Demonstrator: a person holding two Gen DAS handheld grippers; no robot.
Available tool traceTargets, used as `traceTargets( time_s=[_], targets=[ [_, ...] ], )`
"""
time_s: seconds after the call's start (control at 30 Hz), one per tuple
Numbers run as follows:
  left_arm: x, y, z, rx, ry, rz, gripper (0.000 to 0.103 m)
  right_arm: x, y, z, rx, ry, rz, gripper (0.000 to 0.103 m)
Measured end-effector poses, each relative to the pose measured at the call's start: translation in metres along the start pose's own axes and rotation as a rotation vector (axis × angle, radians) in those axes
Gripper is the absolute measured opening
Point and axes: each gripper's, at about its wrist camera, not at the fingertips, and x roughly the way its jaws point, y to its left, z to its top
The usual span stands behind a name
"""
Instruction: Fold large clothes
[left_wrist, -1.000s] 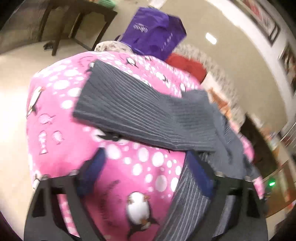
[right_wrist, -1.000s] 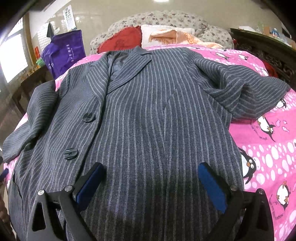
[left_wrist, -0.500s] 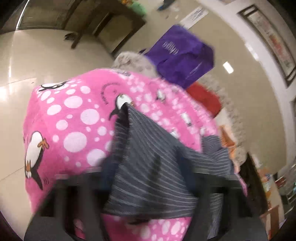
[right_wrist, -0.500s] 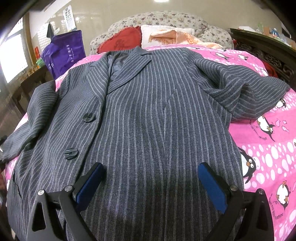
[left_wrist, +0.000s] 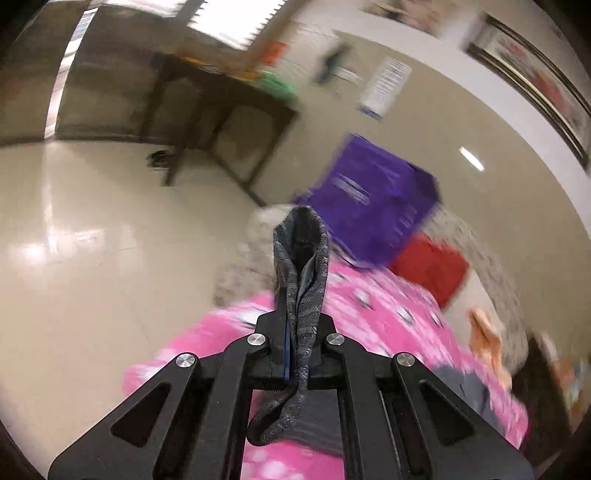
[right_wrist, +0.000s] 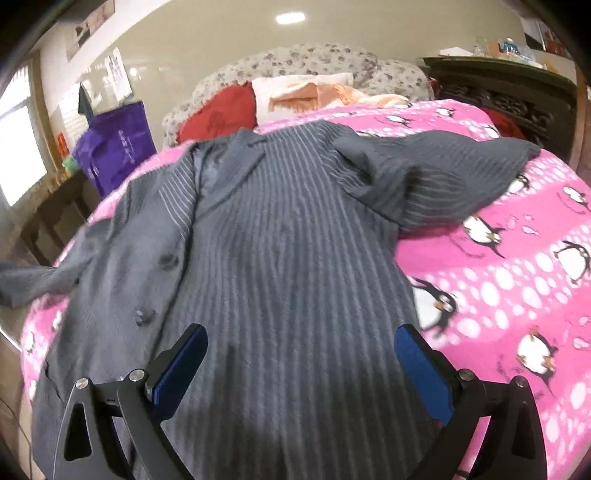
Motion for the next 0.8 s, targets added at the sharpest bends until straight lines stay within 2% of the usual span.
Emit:
traceTargets(
  time_s=[0.13, 0.27, 0.33, 0.4, 0.47, 0.53, 0.6, 0.63, 0.7, 0.77, 0.8],
  targets=[
    [0.026, -0.096, -0.040, 0.139, 0.126, -0.220, 0.003, 0.001, -0.002, -0.007, -0.039, 0.046, -0.080, 0.101],
    [0.053, -0.232, -0.113, 0.313, 0.277, -0.439, 0.003, 0.003, -0.017, -0.017, -0.012, 0.068, -0.112, 0.101],
    [0.060, -0.296, -0.163, 0.413, 0.348, -0.529, 0.003, 0.001, -0.027, -0.021, 0.034, 0.054, -0.108, 0.101],
    [0.068, -0.350, -0.218, 0.483, 0.460, -0.631, 0.003, 0.002, -0.034, -0.025, 0.073, 0.043, -0.103, 0.101],
    [0.072, -0.386, -0.275, 0.534, 0.584, -0.715, 0.003, 0.001, -0.036, -0.026, 0.074, 0.033, -0.100, 0.101],
    [0.076, -0.408, -0.317, 0.585, 0.679, -0.749, 0.003, 0.002, -0.035, -0.026, 0.071, 0.035, -0.103, 0.101],
    [0.075, -0.413, -0.351, 0.625, 0.757, -0.752, 0.003, 0.003, -0.034, -0.026, 0.071, 0.034, -0.101, 0.101],
    [0.078, -0.412, -0.364, 0.637, 0.787, -0.730, 0.003, 0.003, -0.034, -0.026, 0.074, 0.033, -0.097, 0.101],
    [0.091, -0.410, -0.373, 0.641, 0.840, -0.713, 0.003, 0.003, -0.035, -0.026, 0.077, 0.030, -0.092, 0.101],
    [0.101, -0.412, -0.366, 0.611, 0.873, -0.728, 0.004, 0.004, -0.035, -0.026, 0.076, 0.030, -0.093, 0.101],
    [0.102, -0.410, -0.362, 0.589, 0.887, -0.744, 0.012, 0.005, -0.034, -0.025, 0.076, 0.031, -0.094, 0.101]
  ],
)
